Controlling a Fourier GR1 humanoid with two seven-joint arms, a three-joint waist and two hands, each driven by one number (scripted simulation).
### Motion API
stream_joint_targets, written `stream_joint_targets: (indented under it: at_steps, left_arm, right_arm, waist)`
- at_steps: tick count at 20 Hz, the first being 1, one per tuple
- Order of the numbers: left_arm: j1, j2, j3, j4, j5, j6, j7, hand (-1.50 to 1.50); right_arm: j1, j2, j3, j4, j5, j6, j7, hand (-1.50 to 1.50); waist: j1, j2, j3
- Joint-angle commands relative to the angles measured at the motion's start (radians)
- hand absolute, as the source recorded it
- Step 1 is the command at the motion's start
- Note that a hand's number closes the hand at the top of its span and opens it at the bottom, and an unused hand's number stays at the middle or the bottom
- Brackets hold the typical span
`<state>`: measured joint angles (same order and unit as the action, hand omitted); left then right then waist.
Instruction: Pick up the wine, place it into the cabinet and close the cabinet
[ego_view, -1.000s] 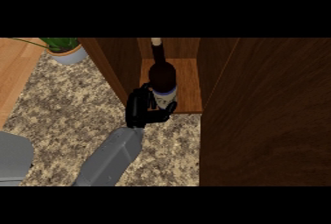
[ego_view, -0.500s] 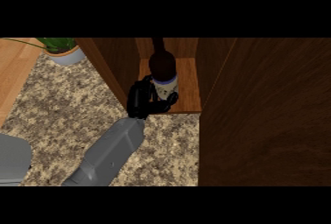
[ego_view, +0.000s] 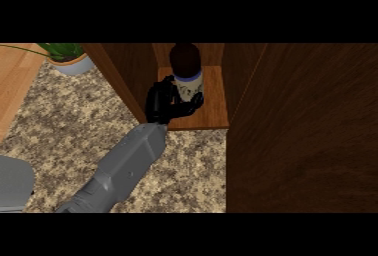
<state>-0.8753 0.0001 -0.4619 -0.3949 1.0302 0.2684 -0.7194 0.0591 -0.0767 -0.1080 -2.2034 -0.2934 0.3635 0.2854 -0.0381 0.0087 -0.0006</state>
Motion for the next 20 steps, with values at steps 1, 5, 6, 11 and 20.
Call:
stream_joint_targets:
  at_steps: [1,5,6,11,20]
  left_arm:
    - [-0.054,0.000,-0.017,0.049,0.028,0.046,-0.001,1.50]
    - [-0.060,0.000,-0.025,0.098,0.031,0.041,0.030,1.50]
    - [-0.063,0.000,0.005,0.150,0.005,-0.016,0.047,1.50]
    - [-0.098,0.000,0.018,0.192,0.040,0.009,-0.017,1.50]
    - [-0.080,0.006,0.076,0.239,0.032,-0.051,-0.183,-1.50]
  right_arm:
    - [0.008,0.020,0.037,-0.014,0.036,-0.002,-0.012,-1.50]
    - [0.046,0.040,0.059,-0.072,0.026,-0.018,0.014,-1.50]
    - [-0.028,-0.015,-0.006,-0.067,-0.053,-0.040,0.102,-1.50]
    - [-0.023,0.034,0.045,0.016,0.044,-0.021,-0.008,-1.50]
    - [-0.059,-0.006,-0.003,0.003,0.016,-0.029,0.024,-1.50]
  waist:
    - [-0.010,0.002,0.000]
    - [-0.015,0.003,0.000]
    - [0.003,0.001,0.000]
    - [-0.017,0.010,-0.001]
    - [0.003,0.005,-0.001]
